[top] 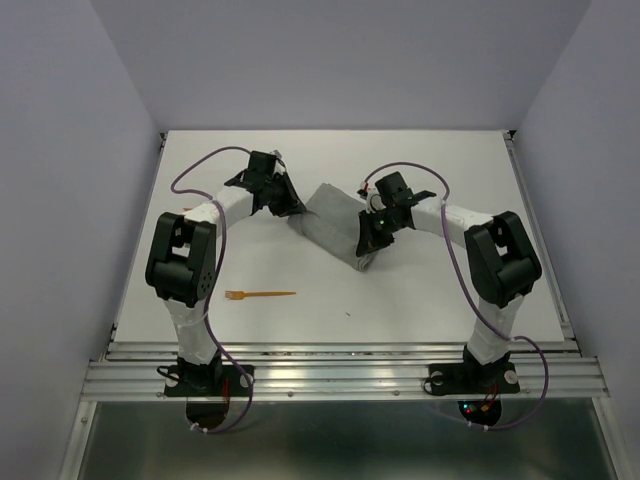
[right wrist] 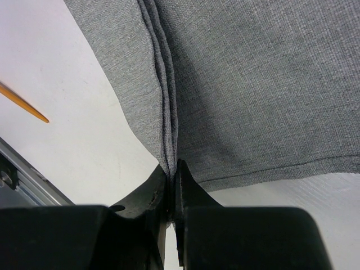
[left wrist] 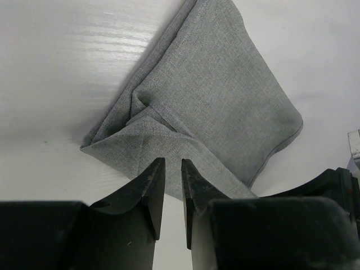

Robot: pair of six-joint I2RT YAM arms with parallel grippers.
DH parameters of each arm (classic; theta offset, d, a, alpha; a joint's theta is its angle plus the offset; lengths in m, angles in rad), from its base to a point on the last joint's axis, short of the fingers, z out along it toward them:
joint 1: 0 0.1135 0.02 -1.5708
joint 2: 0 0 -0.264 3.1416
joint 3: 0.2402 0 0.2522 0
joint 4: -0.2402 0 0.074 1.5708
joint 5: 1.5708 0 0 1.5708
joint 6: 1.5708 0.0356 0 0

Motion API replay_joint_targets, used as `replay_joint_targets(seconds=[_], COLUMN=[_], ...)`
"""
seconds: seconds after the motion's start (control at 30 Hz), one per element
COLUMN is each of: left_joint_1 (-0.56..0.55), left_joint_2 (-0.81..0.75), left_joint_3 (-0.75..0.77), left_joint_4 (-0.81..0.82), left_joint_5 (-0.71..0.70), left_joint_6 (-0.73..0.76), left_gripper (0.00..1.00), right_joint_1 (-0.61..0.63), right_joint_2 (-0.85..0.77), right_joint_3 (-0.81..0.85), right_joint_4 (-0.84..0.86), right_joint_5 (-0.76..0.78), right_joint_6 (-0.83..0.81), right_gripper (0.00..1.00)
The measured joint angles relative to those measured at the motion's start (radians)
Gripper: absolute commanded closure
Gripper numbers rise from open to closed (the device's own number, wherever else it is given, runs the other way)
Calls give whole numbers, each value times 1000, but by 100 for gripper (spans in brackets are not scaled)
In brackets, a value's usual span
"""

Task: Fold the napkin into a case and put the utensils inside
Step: Fold the upper triangle-folded napkin at the center of the board.

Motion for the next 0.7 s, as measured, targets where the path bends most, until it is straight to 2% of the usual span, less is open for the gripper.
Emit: replay_joint_targets(seconds=[0.4,0.7], left_joint_1=[-2,-2], left_joint_2=[11,123], left_joint_3=[2,57], left_joint_4=[0,-11], left_joint_5=[20,17], left_joint_6=[25,42], left_gripper=[75,75], right_joint_1=[-14,-21], right_joint_2=[8,12], right_joint_3=[30,72], right_joint_4=[-21,-38], right_joint_5=[4,3], right_joint_6=[-20,-37], right_gripper=[99,99])
